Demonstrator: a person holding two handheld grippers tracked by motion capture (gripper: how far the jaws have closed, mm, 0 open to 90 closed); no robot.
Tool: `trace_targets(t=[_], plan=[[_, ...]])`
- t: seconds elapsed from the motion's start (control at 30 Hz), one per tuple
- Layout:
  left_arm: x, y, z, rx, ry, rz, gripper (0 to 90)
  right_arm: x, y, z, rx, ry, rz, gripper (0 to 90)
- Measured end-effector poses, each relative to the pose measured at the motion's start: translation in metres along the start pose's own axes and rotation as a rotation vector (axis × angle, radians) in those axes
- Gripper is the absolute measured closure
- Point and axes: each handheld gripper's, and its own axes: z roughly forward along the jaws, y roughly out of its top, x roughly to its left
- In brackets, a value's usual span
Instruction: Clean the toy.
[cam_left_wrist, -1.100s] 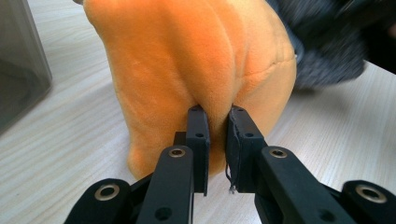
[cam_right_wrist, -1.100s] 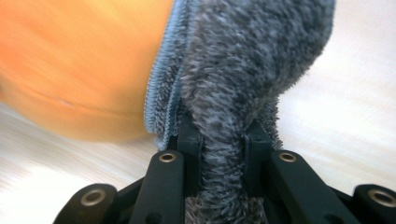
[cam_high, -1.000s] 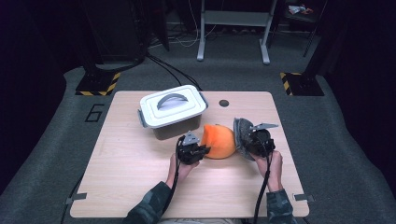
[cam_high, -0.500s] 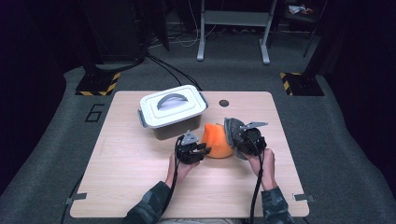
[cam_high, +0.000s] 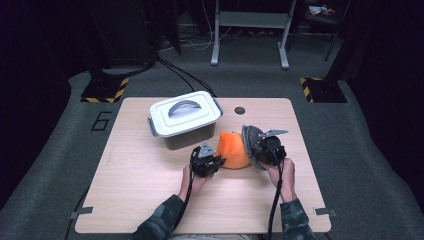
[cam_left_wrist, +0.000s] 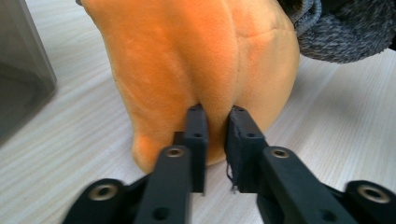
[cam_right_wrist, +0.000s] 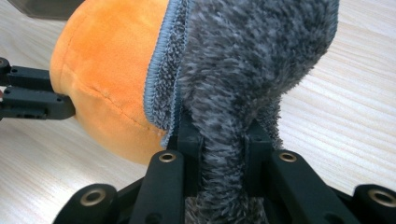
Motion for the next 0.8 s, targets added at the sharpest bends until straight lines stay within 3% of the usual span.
trace_targets(t=[0.23, 0.47, 0.67, 0.8], plan=[[-0.005, 0.008, -0.004, -0.027, -0.020, 0.011, 82.6, -0.001, 0.002, -0.018, -0.034, -0.004, -0.001, 74.3], [-0.011, 0.012, -0.004, -0.038, -0.037, 0.022, 82.8, 0.019, 0.011, -0.035, -0.067, 0.047, -0.067, 74.2], [-0.014, 0.013, -0.004, -0.033, -0.053, 0.028, 82.7, 0.035, 0.018, -0.030, -0.063, 0.060, -0.098, 73.8], [-0.012, 0.012, -0.004, -0.035, -0.044, 0.021, 82.6, 0.040, 0.019, -0.022, -0.049, 0.037, -0.121, 73.9]])
